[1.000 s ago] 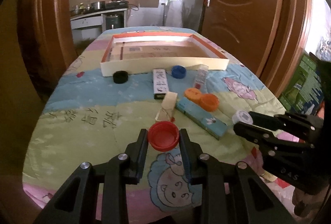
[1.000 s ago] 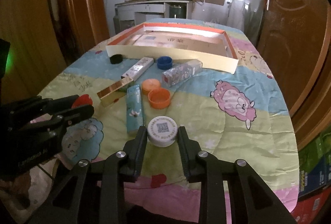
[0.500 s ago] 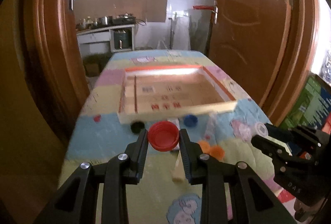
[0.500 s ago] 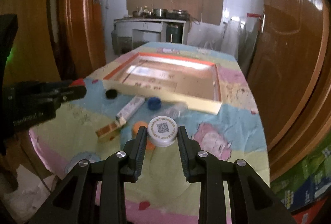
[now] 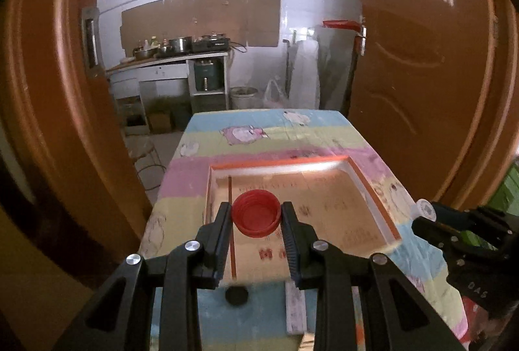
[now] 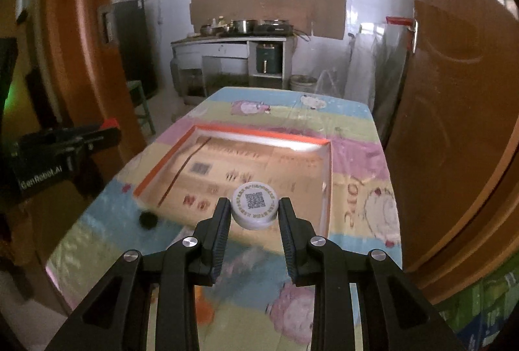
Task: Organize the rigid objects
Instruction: 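Carry the red cap and white cap with both grippers over the box lid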
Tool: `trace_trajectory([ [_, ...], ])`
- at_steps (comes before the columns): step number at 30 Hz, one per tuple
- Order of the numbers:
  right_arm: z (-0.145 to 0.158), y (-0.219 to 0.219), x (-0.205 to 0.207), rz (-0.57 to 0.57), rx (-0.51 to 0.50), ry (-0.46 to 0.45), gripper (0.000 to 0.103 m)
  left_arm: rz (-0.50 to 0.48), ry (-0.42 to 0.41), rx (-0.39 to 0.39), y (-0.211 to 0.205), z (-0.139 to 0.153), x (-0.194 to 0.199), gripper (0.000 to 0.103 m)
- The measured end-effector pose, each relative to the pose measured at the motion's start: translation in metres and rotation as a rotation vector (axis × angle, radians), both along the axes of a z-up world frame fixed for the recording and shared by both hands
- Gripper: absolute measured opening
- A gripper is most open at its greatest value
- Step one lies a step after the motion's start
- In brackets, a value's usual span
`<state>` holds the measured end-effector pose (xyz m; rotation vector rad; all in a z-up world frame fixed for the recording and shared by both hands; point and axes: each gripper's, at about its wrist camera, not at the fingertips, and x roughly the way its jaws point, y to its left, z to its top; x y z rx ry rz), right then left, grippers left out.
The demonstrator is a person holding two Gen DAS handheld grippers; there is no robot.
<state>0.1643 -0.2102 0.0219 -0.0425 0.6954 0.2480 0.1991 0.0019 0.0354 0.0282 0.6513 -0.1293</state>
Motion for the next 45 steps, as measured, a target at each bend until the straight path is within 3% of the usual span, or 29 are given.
trace_trajectory([
  [10,-0.012,-0.009,0.080,-0.068,0.034,0.083,0.031,0.032,0.079,-0.015,0.001,-0.032,0.069,0.031],
  [22,-0.073,0.004,0.140,-0.067,-0.007,0.183,0.031,-0.006,0.141,0.040,-0.016,-0.084,0.112,0.031],
  [32,-0.109,0.008,0.160,-0.079,-0.022,0.230,0.031,0.012,0.195,0.024,-0.008,-0.115,0.130,0.031],
  [45,-0.117,0.005,0.170,-0.083,-0.035,0.242,0.031,0.008,0.231,0.039,-0.010,-0.133,0.138,0.031],
])
